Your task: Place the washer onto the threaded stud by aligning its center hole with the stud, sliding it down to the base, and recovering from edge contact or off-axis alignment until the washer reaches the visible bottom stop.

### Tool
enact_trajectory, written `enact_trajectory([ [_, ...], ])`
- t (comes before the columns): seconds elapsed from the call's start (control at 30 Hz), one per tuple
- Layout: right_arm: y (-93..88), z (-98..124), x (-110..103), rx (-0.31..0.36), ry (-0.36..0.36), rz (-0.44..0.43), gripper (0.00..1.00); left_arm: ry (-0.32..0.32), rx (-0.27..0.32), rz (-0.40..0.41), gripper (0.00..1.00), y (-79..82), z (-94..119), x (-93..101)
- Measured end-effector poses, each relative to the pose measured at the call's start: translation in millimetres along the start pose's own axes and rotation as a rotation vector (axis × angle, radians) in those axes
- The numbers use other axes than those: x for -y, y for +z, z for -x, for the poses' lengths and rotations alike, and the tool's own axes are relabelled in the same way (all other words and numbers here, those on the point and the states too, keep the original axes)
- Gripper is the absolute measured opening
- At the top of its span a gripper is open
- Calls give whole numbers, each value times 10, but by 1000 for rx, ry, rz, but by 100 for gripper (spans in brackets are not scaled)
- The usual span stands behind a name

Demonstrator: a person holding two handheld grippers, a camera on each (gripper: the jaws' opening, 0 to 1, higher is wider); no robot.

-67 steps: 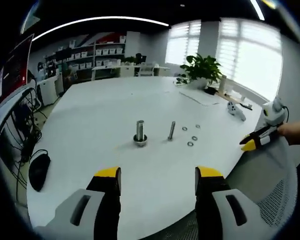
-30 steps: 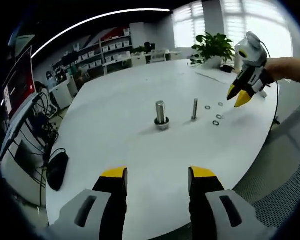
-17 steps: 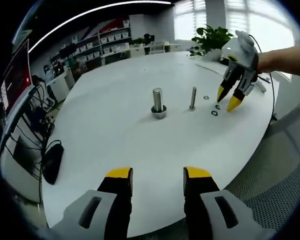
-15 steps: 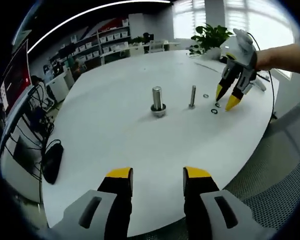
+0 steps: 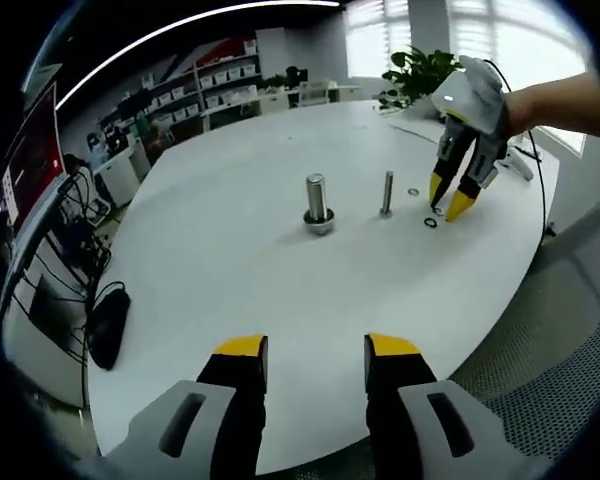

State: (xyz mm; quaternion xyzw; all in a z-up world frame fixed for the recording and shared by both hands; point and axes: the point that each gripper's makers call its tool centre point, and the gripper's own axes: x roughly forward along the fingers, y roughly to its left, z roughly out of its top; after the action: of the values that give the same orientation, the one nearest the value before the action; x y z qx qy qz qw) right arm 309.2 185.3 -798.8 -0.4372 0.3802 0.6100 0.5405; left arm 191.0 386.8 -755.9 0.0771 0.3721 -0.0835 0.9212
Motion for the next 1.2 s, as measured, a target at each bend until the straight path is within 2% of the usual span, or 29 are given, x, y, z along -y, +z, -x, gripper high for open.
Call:
enact_trajectory([
  [0.1,-27,7,10,-29,-11,16,15,-1,-1,2,37,-5,2,1],
  [0.37,2,67,36,2,-39,-19,14,4,6,-8,36,6,11,-8],
  [0.63,232,222,43,69,-22,-85,14,5,3,-9,36,1,11,-13],
  [0.73,348,308,102,81,-38,-74,14,5,17,-6,36,24,22,-18],
  [0.9,571,417,162,108,-58,-38,14,11,7,-6,36,6,25,-27],
  [1.2,833,457,237,102,-80,30,14,14,9,-5,35,7,23,-41],
])
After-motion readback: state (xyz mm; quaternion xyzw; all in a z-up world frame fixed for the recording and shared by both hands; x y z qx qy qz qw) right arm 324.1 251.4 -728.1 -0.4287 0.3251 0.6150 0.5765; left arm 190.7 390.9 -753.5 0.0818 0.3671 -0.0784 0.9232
